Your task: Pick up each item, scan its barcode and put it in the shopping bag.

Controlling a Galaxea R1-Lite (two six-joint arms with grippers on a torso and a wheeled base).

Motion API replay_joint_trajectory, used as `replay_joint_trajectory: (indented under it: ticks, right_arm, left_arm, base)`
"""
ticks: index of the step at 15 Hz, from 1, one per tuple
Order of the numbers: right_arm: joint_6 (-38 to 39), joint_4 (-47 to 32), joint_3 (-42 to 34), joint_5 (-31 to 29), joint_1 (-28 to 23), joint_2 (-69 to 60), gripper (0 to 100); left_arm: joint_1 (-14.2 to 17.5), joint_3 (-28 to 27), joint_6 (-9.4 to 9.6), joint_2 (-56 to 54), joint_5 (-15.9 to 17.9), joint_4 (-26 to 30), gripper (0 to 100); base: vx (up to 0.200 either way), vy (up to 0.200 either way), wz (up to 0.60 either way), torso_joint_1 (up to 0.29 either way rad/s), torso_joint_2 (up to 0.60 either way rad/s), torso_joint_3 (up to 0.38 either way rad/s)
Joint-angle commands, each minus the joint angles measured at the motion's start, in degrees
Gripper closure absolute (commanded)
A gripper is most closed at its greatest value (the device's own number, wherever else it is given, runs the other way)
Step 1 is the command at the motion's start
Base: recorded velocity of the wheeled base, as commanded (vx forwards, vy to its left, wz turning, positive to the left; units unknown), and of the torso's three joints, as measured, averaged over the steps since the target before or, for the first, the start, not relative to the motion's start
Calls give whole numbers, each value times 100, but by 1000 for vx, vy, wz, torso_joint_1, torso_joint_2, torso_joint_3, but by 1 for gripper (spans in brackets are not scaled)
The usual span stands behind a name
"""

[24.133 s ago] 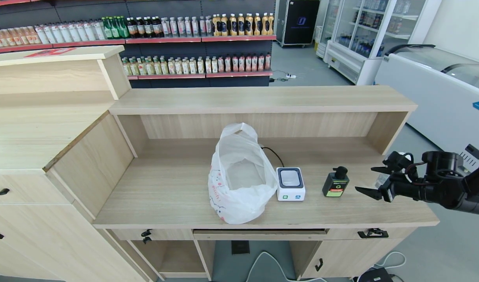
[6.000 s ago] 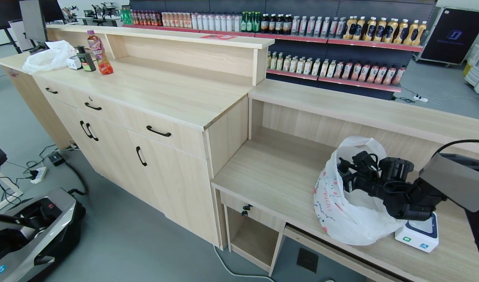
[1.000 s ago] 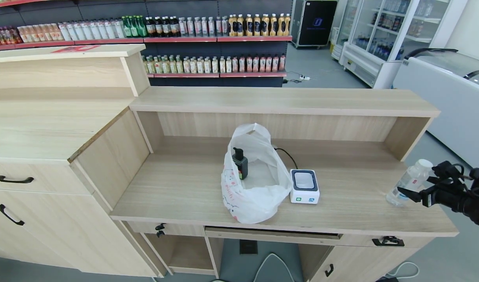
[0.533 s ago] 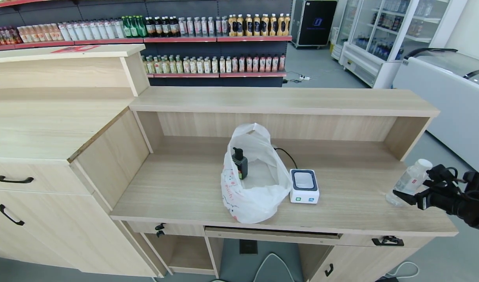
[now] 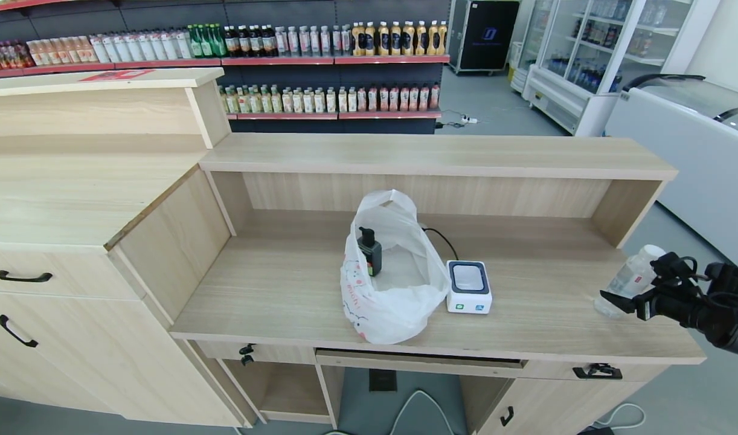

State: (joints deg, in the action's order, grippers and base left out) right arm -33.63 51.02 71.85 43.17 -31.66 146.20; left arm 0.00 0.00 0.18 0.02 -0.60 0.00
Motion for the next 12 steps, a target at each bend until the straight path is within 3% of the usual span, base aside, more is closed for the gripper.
replay_joint_trajectory:
  ticks: [1, 10, 11, 12]
  right_arm:
    - [-12, 5, 171, 8, 81, 154, 0]
    - [85, 5, 391, 34, 283, 348, 0]
    - [94, 5, 426, 51, 283, 356, 100]
    - [138, 5, 461, 122, 292, 356, 100]
  left_arm:
    - [0, 0, -1, -2, -2, 0, 0]
    - [0, 0, -1, -2, -2, 0, 0]
    - [0, 0, -1, -2, -2, 0, 0]
    - [0, 0, -1, -2, -2, 0, 0]
  base:
    - [0, 0, 0, 0, 0, 0]
    - [0, 0, 0, 0, 0, 0]
    - [0, 0, 0, 0, 0, 0]
    - [0, 0, 0, 0, 0, 0]
